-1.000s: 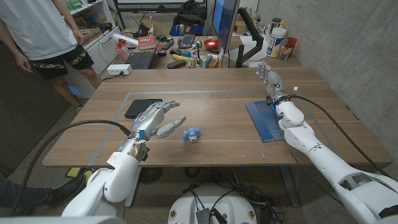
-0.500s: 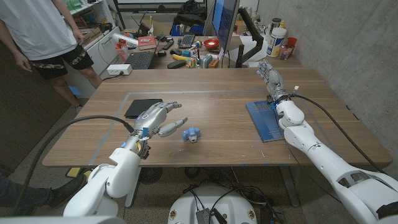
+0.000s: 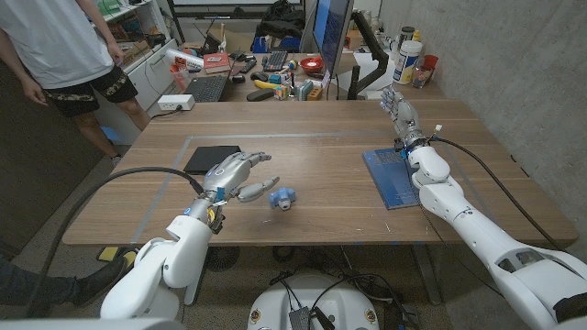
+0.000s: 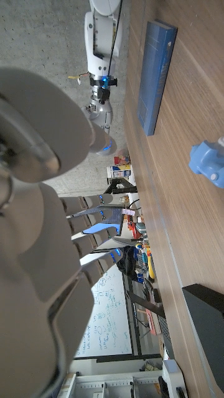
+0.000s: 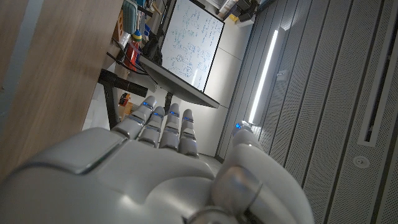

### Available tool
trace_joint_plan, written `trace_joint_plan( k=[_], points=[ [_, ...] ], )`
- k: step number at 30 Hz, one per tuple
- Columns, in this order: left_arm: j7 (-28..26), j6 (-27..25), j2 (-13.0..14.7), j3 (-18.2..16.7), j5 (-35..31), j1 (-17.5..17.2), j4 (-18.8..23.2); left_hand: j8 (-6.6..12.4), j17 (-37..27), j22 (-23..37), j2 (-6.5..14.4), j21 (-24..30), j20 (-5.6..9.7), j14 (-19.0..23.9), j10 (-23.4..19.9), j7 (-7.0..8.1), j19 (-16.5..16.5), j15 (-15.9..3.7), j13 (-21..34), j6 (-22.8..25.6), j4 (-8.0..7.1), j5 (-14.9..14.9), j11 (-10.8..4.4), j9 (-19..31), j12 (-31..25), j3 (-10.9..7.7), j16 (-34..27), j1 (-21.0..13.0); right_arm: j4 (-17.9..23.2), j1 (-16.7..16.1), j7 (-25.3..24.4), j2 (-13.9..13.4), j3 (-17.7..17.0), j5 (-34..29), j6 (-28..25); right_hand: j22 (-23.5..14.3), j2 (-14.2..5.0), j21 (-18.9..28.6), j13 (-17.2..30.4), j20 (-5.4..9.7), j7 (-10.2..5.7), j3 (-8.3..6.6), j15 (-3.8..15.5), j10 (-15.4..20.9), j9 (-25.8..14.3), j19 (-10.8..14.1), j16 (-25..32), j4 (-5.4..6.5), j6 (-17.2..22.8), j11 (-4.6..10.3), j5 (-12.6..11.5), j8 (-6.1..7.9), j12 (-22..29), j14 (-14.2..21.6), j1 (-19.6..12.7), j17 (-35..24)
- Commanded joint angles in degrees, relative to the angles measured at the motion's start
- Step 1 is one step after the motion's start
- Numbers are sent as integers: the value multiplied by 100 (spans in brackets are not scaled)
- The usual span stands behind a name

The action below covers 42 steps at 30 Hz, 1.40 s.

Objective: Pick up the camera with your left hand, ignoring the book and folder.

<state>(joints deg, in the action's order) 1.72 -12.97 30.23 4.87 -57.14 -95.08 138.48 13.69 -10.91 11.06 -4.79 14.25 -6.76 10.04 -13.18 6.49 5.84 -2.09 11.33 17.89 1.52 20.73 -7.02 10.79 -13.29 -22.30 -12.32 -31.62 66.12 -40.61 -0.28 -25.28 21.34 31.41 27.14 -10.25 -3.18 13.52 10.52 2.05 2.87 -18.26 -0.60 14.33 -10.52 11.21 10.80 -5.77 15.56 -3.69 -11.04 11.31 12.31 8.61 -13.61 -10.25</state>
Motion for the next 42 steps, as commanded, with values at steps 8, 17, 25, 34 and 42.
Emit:
trace_joint_plan(
  k=[8, 17, 25, 34, 42],
  points=[
    [422, -388, 122, 235, -598, 70, 146, -117, -11, 18, -116, 38, -135, -5, 167, 161, 70, -131, 19, -234, 298, 79, -64, 27, 113, -71, 65, -450, -184, 86, 92, 67, 10, 43, 62, -28, -23, -42, 9, 36, -20, 2, -7, 24, -32, 44, -4, -10, 60, 17, -22, -6, -6, 35, 30, -26],
    [750, -498, 165, 312, -768, 152, 209, -157, -15, 16, -154, 40, -208, -50, 244, 220, 108, -117, 26, -343, 411, 96, -116, 32, 145, -99, 89, -631, -273, 118, 129, 91, 0, 70, 97, -29, -22, -54, 9, 22, -24, 6, -7, 28, -32, 42, -6, -11, 57, 8, -23, -8, -6, 32, 31, -26],
    [816, -570, 179, 428, -1040, 214, 180, -166, -24, 17, -179, 67, -323, -51, 277, 251, 203, -111, 32, -379, 469, 103, -117, 36, 154, -107, 88, -729, -302, 121, 135, 104, -3, 75, 124, -29, -22, -61, 9, 20, -29, 8, -4, 29, -32, 44, -6, -12, 65, 15, -23, -6, -6, 34, 32, -25],
    [959, -571, 220, 481, -1107, 269, 141, -177, -36, 15, -219, 108, -452, -53, 290, 263, 342, -95, 38, -418, 493, 103, -144, 41, 153, -84, 84, -763, -273, 87, 119, 96, -8, 82, 117, -29, -22, -71, 9, 11, -33, 12, -4, 33, -32, 44, -6, -12, 68, 22, -23, -6, -6, 37, 34, -26],
    [940, -516, 243, 496, -1021, 313, 49, -179, -43, 11, -245, 108, -504, -60, 307, 297, 371, -87, 41, -434, 507, 106, -159, 43, 156, -68, 84, -781, -230, 72, 90, 88, -17, 75, 120, -30, -20, -76, 9, 8, -38, 16, -3, 29, -32, 49, -5, -12, 65, 13, -24, -8, -9, 43, 37, -26]
  ],
)
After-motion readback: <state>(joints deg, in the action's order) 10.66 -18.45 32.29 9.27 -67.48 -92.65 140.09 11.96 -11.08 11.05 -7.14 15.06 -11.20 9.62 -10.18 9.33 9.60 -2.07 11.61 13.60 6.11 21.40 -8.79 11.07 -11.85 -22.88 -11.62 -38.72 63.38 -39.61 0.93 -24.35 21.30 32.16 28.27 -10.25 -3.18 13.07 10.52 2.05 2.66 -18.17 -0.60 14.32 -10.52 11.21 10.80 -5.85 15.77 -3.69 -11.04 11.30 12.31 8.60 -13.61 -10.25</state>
